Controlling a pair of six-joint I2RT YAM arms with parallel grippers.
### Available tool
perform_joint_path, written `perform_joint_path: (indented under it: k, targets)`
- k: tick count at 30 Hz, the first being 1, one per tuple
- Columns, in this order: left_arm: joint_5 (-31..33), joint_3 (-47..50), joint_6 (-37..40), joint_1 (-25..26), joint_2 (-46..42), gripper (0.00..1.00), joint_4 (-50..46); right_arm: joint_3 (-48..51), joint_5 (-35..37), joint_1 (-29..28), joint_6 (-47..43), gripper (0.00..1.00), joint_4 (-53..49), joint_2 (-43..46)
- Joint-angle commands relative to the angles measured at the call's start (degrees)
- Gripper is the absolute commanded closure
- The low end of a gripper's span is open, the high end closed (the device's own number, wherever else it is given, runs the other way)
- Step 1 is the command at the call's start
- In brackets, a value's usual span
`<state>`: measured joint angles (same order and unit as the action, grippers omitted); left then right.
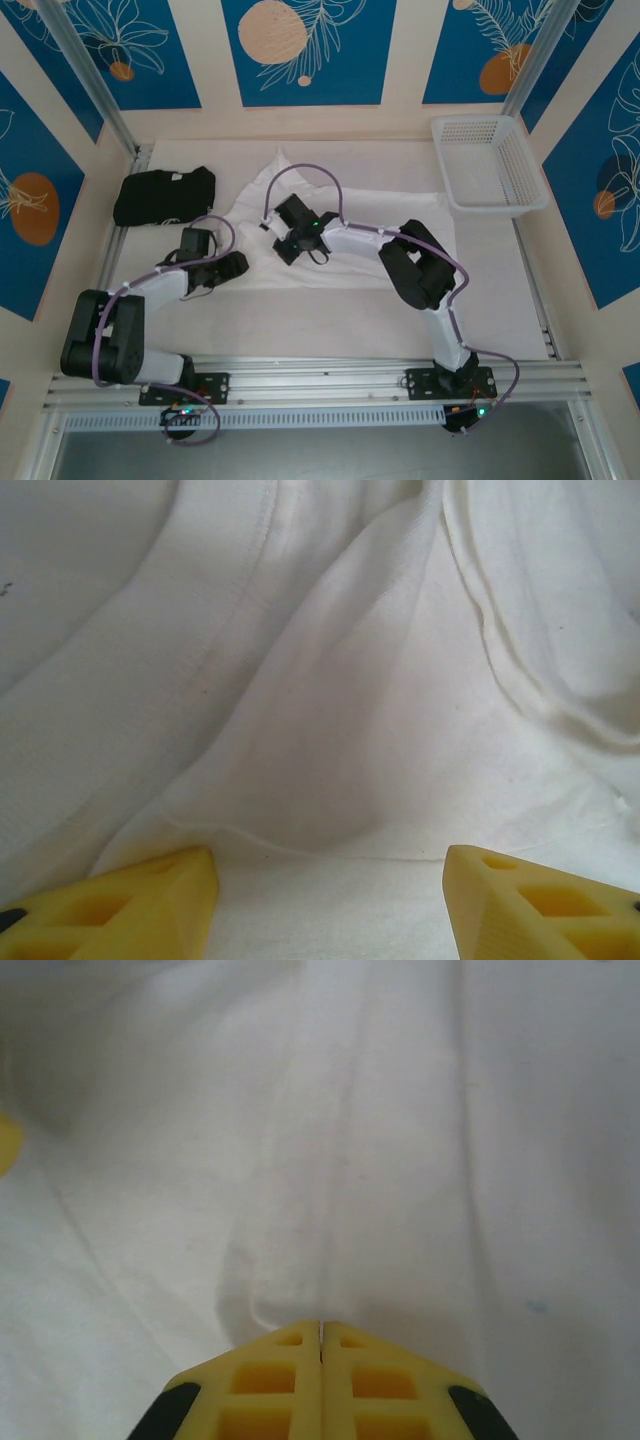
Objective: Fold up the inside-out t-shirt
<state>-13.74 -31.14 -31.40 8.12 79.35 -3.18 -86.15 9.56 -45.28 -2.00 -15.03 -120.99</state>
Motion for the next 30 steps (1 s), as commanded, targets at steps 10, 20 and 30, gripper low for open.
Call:
perform_joint_path:
  k: [10,20,30]
  targets:
    - [2.22,2.65,1.78,-0.90,-0.28,0.37,-1.63,-4.28,-4.90,17.42,26.93,0.67,-10.54,1.06]
    - [4.90,1.11,1.95,-0.83,-5.77,0.37,-3.90,6.27,-0.82,13.16,18.99,0.60,-11.89,10.56]
    - [0.72,-8.01,1.88,7.40,-0.69,0.37,5.52,21.62,-9.52,28.71,25.84,0.60,-14.88,20.69]
